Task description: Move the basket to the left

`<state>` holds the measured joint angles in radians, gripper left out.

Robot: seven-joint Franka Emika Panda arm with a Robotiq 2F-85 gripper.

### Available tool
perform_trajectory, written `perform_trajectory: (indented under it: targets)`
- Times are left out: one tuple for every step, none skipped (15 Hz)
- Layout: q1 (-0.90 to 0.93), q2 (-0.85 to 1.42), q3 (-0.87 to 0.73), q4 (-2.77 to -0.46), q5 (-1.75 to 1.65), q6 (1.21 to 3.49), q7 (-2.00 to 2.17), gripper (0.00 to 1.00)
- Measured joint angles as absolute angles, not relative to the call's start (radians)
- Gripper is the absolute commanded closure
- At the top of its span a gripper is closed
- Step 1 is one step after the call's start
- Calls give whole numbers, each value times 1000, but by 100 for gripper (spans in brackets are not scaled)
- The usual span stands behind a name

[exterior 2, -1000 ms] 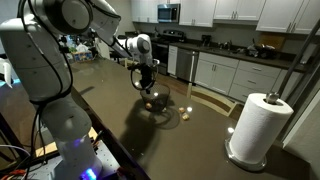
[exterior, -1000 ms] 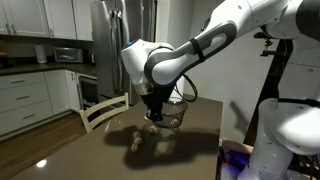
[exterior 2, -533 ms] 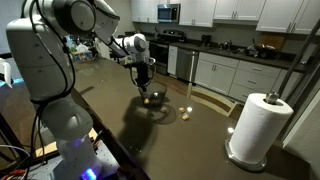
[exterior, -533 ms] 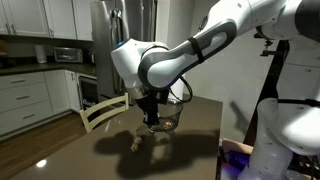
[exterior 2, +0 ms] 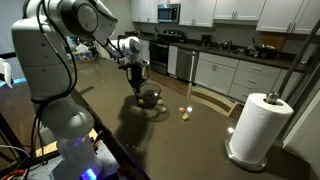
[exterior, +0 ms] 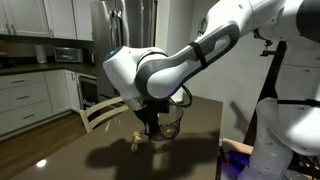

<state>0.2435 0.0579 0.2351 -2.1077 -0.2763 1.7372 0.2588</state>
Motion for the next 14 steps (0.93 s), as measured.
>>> perform_trajectory:
  targets:
    - [250,63,240,-2108,-270,1733,259,95]
    - [256,68,246,-2108,-261,1731,259,95]
    - [262,71,251,-2108,-249,1731,259,95]
    - [269,73,255,-2108,-235,1731,258,95]
    - [275,74,261,-2108,-223,1731,257,95]
    - [281,74,267,-2108,-206,1731,250,95]
    - [286,74,275,-2108,-190,1731,241,95]
    - [294,73,282,-2109,-175,1731,234,95]
    - [300,72,290,-2111,-161,1731,227,95]
    - [307,71,297,-2114,-152,1731,221,95]
    - [314,70,305,-2117,-145,1731,218,95]
    - [321,70,311,-2121,-141,1731,215,95]
    - [327,70,317,-2128,-138,1731,210,95]
    - [333,70,323,-2136,-136,1732,203,95]
